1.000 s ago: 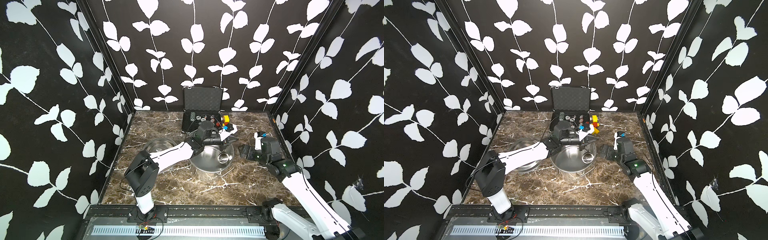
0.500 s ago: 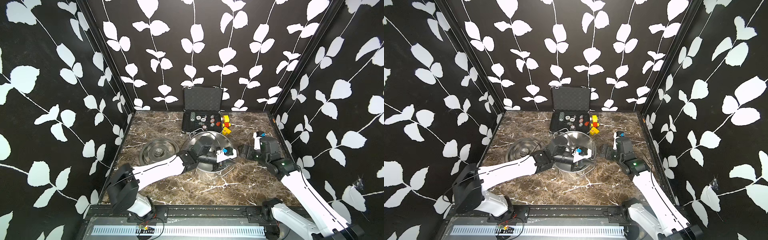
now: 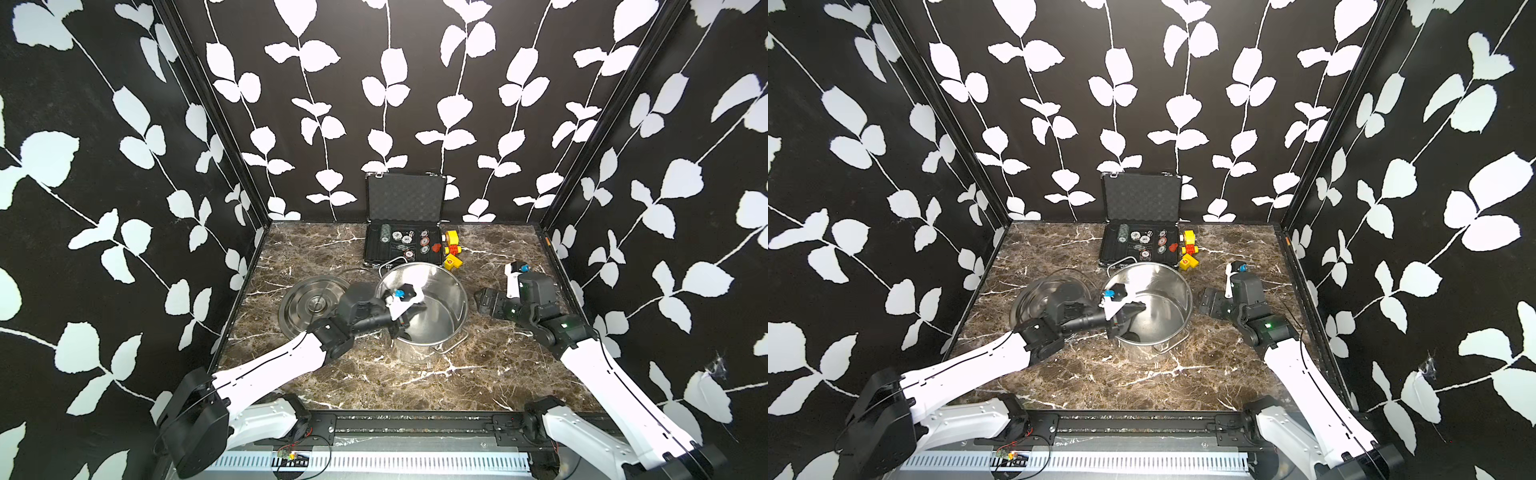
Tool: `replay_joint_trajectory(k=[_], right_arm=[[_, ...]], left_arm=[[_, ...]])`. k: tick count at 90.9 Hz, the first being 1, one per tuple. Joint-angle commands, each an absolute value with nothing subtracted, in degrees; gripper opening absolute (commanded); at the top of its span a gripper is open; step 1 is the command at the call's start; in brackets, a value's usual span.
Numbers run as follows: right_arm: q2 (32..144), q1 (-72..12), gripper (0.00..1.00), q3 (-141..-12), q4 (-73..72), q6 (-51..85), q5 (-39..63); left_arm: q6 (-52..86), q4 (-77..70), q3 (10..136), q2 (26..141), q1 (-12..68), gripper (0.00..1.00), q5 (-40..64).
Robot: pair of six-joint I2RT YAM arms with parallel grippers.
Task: Stir the soup with a spoon
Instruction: Stir the soup in the pan with a stick.
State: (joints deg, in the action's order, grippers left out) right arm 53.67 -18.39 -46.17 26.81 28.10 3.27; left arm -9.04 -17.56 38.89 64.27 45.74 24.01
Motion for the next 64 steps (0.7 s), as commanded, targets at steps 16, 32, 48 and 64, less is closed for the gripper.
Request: replay_joint_trajectory(k=[16,32,48,64], right_arm=[[54.3,-18.6,0.99,-47.8,24.5,28.3,3.6],[54.3,-18.6,0.99,-47.5,24.0,28.4,3.9],[53.8,-18.6,0.99,-47.3,24.3,28.1,3.7],[52.4,-18.7,0.99,-46.3,24.7,28.2,3.0]], left_arm=[[-1.2,-26.7,33.6,58.9,38.3,0.00,14.0],[-0.2,-27.3,38.2,63.0,37.0,0.00,2.4],[-2.9,-25.2,47.6,72.0,36.1,0.00,3.7],[-3.1,-24.0,57.2,81.9,35.9,0.00,15.4]])
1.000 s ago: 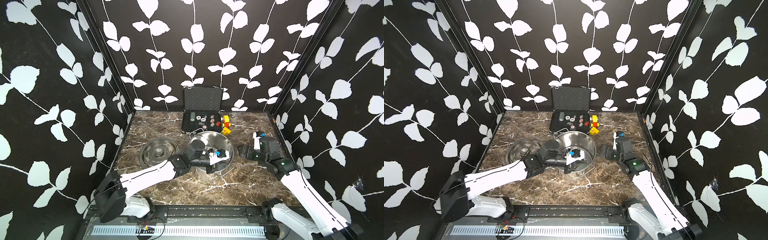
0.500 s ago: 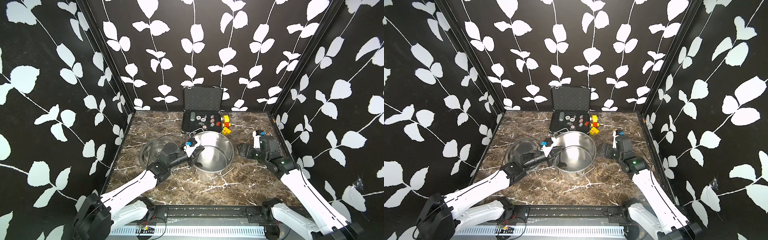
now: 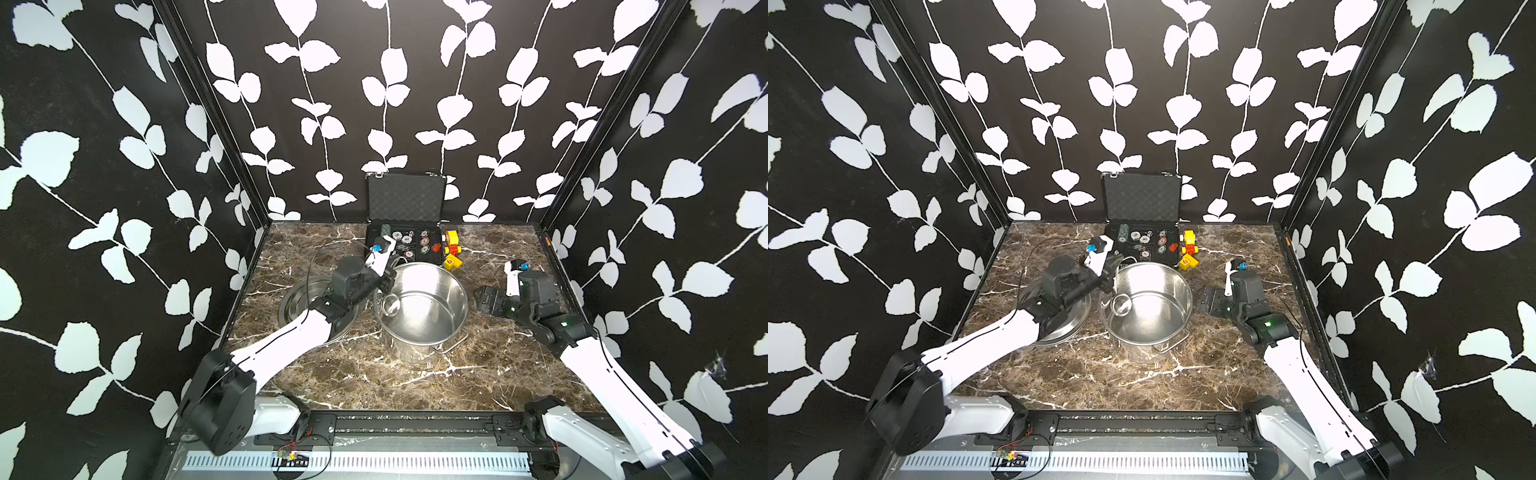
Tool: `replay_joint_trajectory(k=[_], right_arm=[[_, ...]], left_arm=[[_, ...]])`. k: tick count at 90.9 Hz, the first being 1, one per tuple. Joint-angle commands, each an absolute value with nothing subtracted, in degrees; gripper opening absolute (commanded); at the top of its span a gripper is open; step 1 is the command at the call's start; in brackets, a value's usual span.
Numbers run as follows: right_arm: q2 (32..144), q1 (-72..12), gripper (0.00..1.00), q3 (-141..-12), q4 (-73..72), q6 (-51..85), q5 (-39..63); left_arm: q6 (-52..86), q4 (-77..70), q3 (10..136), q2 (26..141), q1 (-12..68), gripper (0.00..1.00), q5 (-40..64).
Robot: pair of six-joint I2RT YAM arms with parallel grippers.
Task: Stir the soup with a spoon
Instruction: Stir the soup in the pan with a stick.
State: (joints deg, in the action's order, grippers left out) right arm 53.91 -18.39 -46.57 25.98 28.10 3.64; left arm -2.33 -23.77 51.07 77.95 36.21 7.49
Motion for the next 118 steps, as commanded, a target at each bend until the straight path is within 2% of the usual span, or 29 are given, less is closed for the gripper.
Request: replay_joint_trajectory(k=[1,13,29,50,83,118], right_arm=[[52.4,-18.6,0.99,-46.3,24.7,28.2,3.0],[51.8,-18.7,0.99,-46.0,25.3,28.0,2.5],[51.5,-18.6,0.99,-45.8,25.4,28.1,2.4],[50.8,-18.6,0.99,-45.5,26.1,27.8,1.7],[52.4,-18.6,0.99,-45.7,24.9,27.8,2.4],[53.2,-18.6,0.99,-46.4,24.6,27.9,2.8]], left_arm=[[-2.9,-23.8,57.9,82.6,35.9,0.00,16.2],[-1.8,-21.1,66.1,90.5,36.8,0.00,24.0],[-4.6,-18.2,74.8,97.7,40.8,0.00,26.1],[-11.0,-11.1,80.5,100.7,48.4,0.00,28.9],[-16.1,-7.1,72.2,93.7,54.0,0.00,30.2],[-14.1,-9.9,56.6,80.6,54.9,0.00,28.5]])
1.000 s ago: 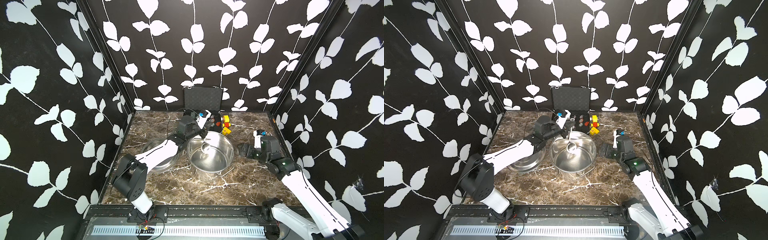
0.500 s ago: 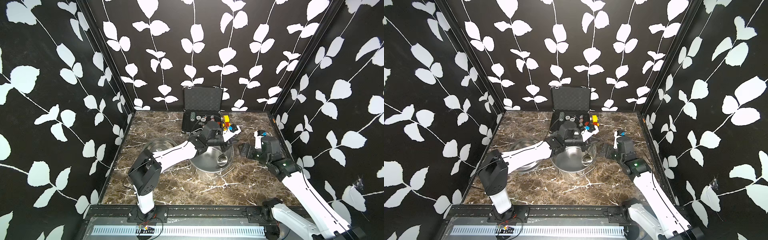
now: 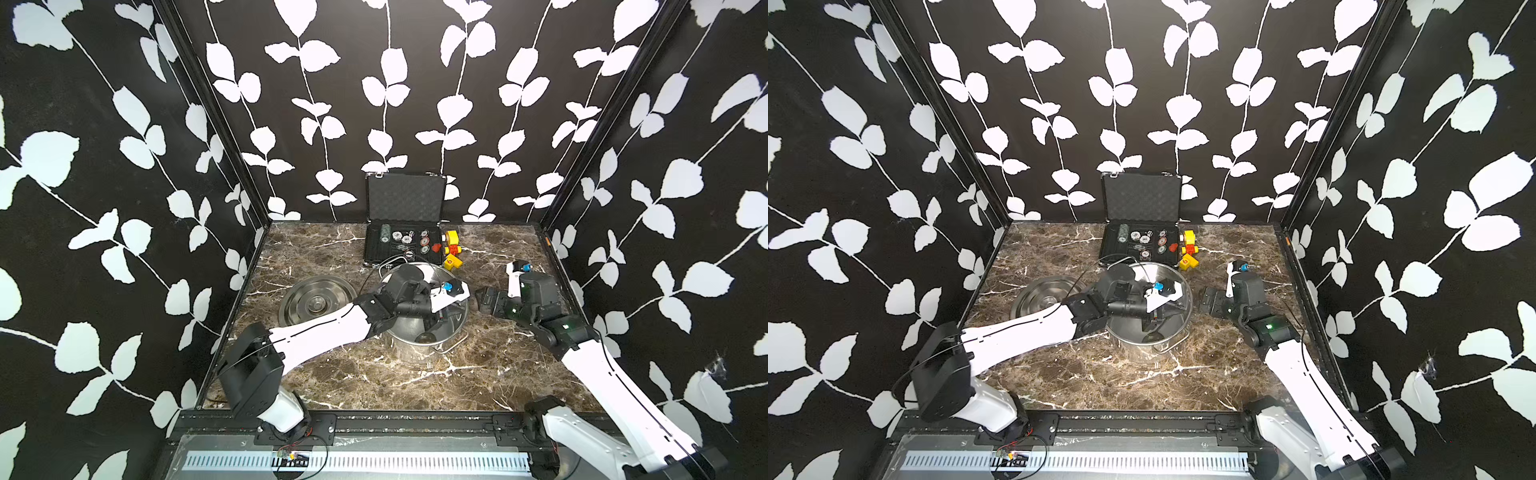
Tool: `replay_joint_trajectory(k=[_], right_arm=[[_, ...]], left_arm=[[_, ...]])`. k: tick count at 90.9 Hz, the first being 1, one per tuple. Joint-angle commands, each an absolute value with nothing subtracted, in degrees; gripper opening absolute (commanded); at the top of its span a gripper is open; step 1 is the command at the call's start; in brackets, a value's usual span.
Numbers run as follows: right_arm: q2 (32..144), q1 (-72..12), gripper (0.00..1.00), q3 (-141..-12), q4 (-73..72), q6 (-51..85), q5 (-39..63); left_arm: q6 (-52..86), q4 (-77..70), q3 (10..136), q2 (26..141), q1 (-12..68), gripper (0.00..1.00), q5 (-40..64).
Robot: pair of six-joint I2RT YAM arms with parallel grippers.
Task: Stir the soup with a spoon
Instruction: Stir the soup in the pan with a stick.
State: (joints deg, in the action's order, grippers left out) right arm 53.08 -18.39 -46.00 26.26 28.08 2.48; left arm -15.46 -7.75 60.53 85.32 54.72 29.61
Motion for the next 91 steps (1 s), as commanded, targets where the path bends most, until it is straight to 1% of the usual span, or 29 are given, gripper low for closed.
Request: replay_joint_trajectory(k=[1,18,32,47,51,57,66,81,91], right_arm=[[53.2,-18.6,0.99,-46.4,24.6,27.9,2.8],[53.1,-18.6,0.99,-46.4,24.6,28.1,2.9],[53.1,-18.7,0.99,-46.2,24.4,28.3,3.0],[53.1,-18.7,0.99,-46.3,24.4,28.3,3.1],[53.1,-18.6,0.99,-46.2,24.4,28.4,3.2],[52.9,-18.6,0.99,-46.2,24.5,28.4,3.2],[52.6,-18.6,0.99,-46.3,25.0,28.2,2.9],[52.4,-18.6,0.99,-46.1,25.1,28.0,2.6],[52.8,-18.7,0.99,-46.0,24.7,28.3,2.9]], left_arm=[[-13.9,-10.2,56.1,80.1,54.9,0.00,28.2],[-10.9,-13.0,50.6,73.7,53.7,0.00,24.4],[-5.1,-18.6,45.5,69.8,47.6,0.00,23.7],[-2.4,-22.4,42.7,67.3,41.5,0.00,18.5],[-1.8,-22.7,42.7,67.3,40.6,0.00,17.2],[-0.5,-23.8,42.5,67.2,37.1,0.00,16.0],[0.0,-23.4,43.1,67.7,34.8,0.00,14.0],[-1.9,-22.4,46.4,70.4,33.9,0.00,12.3],[-3.4,-21.2,50.8,74.5,33.8,0.00,14.1]])
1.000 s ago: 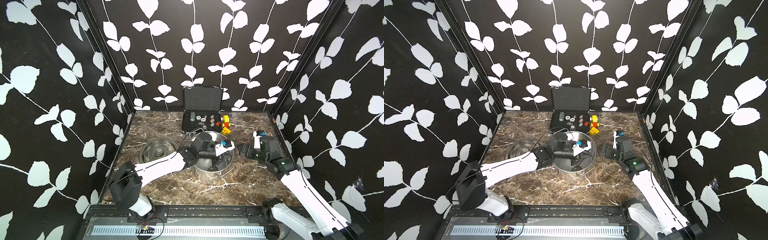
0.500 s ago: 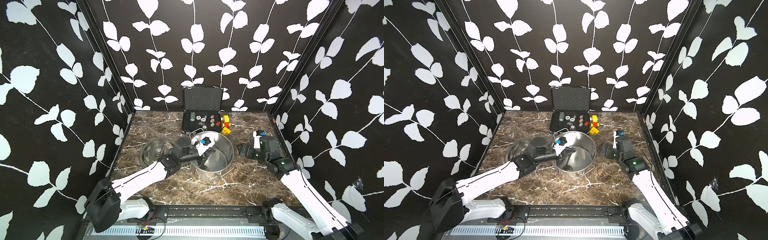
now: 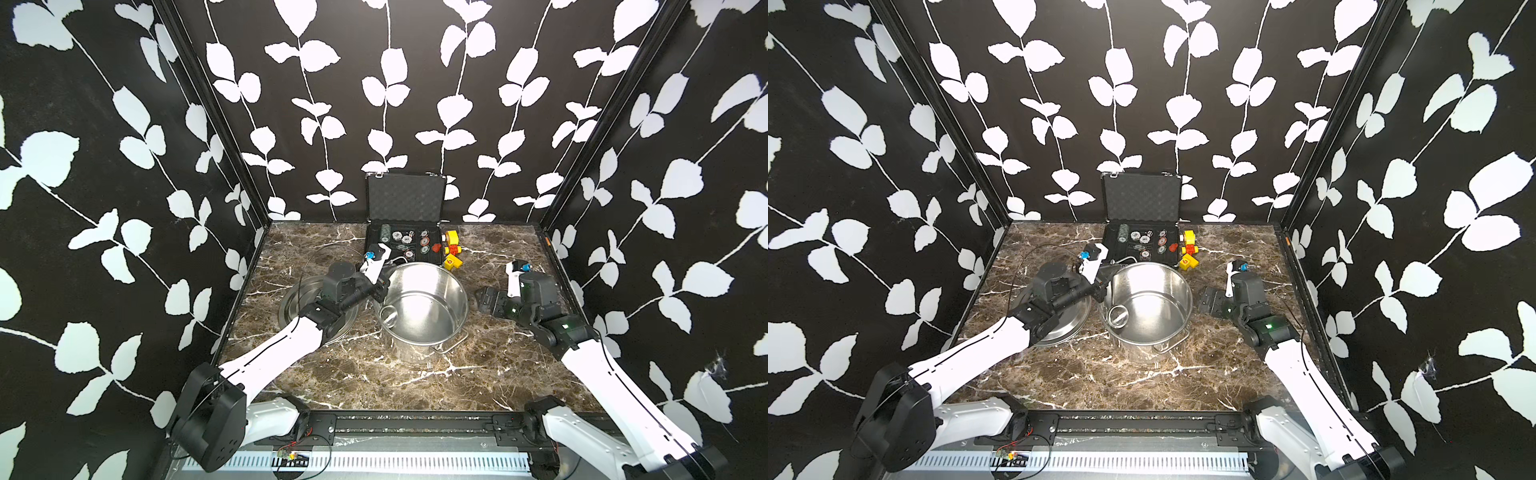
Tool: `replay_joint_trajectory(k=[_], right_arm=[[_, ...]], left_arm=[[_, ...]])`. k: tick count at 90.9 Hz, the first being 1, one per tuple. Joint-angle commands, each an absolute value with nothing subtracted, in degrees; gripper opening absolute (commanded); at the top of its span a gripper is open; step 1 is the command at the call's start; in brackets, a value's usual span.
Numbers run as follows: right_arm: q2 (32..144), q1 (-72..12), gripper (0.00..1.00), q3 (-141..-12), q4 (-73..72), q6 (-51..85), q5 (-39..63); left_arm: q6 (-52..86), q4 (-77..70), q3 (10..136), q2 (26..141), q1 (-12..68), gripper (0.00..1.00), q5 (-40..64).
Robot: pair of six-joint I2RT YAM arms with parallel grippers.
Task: Stir the soup with a spoon
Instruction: Stir the soup in the pan with a stick.
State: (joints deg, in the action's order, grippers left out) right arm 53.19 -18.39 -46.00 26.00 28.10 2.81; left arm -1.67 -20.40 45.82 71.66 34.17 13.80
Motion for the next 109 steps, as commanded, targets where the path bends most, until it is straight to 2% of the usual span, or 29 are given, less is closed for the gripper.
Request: replay_joint_trajectory(k=[1,27,63,82,109], right_arm=[[52.8,-18.6,0.99,-46.0,24.6,28.3,2.9],[52.8,-18.6,0.99,-46.0,24.7,28.2,2.9],[52.1,-18.7,0.99,-46.0,25.6,27.9,2.5],[52.1,-18.6,0.99,-45.7,25.6,27.9,2.5],[52.8,-18.6,0.99,-45.7,24.9,28.0,2.7]], left_arm=[[-3.5,-21.2,51.3,74.8,33.8,0.00,14.5],[-5.5,-21.2,64.5,88.1,35.4,0.00,22.7],[-10.9,-19.5,75.8,98.6,46.8,0.00,26.3],[-11.9,-18.7,74.8,98.2,50.8,0.00,28.7],[-17.9,-13.7,66.4,89.0,56.6,0.00,29.9]])
